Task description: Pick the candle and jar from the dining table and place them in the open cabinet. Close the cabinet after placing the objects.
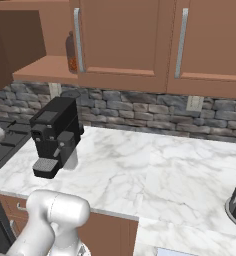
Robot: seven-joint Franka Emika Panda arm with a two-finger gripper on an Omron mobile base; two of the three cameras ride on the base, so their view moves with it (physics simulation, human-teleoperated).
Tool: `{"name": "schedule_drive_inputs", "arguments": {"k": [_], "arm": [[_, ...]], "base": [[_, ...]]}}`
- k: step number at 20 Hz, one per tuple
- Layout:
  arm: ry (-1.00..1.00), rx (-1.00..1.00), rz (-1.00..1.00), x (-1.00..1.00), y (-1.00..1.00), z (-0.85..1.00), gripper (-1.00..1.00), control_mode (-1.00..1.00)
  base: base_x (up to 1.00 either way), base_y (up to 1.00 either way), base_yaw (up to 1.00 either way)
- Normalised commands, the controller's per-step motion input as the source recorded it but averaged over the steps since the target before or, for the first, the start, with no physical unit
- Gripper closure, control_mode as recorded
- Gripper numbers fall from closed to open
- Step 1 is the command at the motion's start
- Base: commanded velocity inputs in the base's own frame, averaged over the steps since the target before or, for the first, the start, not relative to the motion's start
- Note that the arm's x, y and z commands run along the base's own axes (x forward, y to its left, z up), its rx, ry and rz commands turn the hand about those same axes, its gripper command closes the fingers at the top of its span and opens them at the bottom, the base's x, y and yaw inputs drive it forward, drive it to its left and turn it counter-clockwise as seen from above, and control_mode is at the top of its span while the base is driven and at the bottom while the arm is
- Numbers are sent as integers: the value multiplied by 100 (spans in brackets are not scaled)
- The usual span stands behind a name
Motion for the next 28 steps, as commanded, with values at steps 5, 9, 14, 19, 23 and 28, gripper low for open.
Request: {"name": "schedule_drive_inputs", "arguments": {"k": [5, 9, 14, 19, 23, 28], "arm": [[0, -29, 17, -99, 50, 0, -100, -100], [0, -17, 6, -67, 77, 2, -100, -100], [1, -16, 8, -53, 67, 1, -100, -100], [10, -26, 13, -50, 62, 0, -100, -100], [21, -27, 6, -13, 55, 0, -100, -100], [25, -32, 0, 1, 50, 0, -100, -100]], "base": [[0, 0, 0], [0, 0, 0], [0, 0, 0], [0, 0, 0], [0, 0, 0], [0, 0, 0]]}}
